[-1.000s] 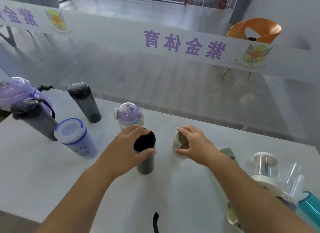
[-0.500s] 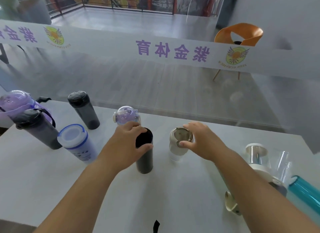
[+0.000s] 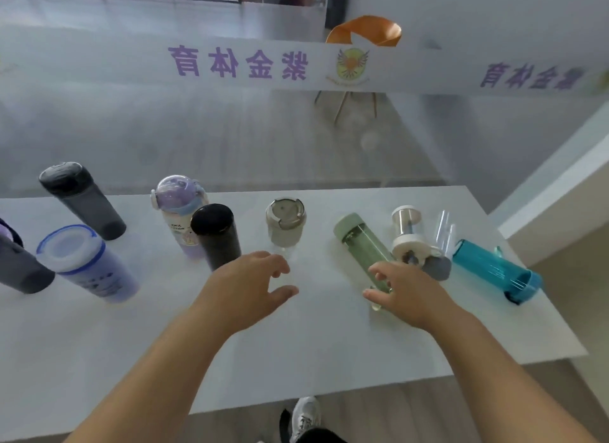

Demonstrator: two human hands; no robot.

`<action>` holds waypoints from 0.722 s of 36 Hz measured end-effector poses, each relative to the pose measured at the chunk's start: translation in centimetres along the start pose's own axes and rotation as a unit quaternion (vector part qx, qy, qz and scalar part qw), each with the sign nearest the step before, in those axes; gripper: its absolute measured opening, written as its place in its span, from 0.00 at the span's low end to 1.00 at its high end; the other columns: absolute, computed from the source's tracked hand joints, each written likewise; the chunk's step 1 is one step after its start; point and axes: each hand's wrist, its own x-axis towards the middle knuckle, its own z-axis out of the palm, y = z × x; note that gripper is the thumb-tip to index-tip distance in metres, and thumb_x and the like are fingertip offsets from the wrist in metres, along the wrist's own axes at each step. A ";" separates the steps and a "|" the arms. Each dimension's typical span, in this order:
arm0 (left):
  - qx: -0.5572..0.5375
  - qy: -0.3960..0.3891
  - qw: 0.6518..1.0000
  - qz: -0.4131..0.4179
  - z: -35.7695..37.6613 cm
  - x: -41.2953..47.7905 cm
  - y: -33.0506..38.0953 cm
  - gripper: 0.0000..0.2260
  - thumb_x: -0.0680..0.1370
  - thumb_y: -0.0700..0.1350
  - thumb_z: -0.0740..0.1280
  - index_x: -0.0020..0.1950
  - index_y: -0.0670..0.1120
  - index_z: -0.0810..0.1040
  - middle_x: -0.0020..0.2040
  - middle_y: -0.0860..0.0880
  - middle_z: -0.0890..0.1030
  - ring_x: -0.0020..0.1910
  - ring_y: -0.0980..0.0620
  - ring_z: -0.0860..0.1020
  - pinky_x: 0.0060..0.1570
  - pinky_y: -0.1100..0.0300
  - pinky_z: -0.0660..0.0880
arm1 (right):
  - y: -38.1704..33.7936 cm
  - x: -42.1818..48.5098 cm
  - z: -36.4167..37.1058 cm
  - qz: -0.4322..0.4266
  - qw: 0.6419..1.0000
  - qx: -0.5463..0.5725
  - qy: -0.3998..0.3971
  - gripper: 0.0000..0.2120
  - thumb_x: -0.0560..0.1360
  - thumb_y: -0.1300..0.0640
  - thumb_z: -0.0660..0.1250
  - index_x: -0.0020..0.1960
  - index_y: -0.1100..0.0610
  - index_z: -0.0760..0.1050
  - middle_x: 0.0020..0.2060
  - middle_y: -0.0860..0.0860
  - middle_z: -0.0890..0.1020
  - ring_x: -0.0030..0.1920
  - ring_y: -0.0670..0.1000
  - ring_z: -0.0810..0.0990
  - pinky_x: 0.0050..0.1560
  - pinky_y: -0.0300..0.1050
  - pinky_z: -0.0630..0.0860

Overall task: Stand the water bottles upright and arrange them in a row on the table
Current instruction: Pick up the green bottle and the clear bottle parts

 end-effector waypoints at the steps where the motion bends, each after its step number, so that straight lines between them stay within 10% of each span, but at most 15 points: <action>1: 0.003 -0.013 1.000 0.003 0.7 0.0 0.3 0.14 0.72 0.62 0.64 0.54 0.58 0.74 0.48 0.60 0.77 0.41 0.60 0.75 0.43 0.62 0.73 | 0.5 -0.6 0.1 0.010 1.000 -0.003 -0.010 0.23 0.72 0.41 0.66 0.63 0.49 0.70 0.54 0.47 0.77 0.50 0.47 0.76 0.52 0.47 0.76; 18: 0.048 -0.150 0.987 -0.008 10.0 8.2 7.7 0.17 0.74 0.59 0.64 0.59 0.54 0.73 0.56 0.55 0.77 0.52 0.53 0.76 0.48 0.61 0.71 | 13.5 1.0 -2.6 0.106 0.993 -0.049 -0.036 0.27 0.74 0.40 0.63 0.68 0.52 0.66 0.61 0.52 0.77 0.58 0.53 0.77 0.54 0.47 0.75; 26: 0.144 -0.131 0.980 0.043 15.8 13.4 11.2 0.25 0.75 0.45 0.64 0.70 0.55 0.60 0.71 0.49 0.62 0.70 0.46 0.58 0.66 0.51 0.64 | 18.4 5.9 -4.5 0.024 0.997 -0.070 0.000 0.19 0.74 0.45 0.65 0.62 0.52 0.70 0.57 0.51 0.76 0.56 0.54 0.75 0.54 0.49 0.75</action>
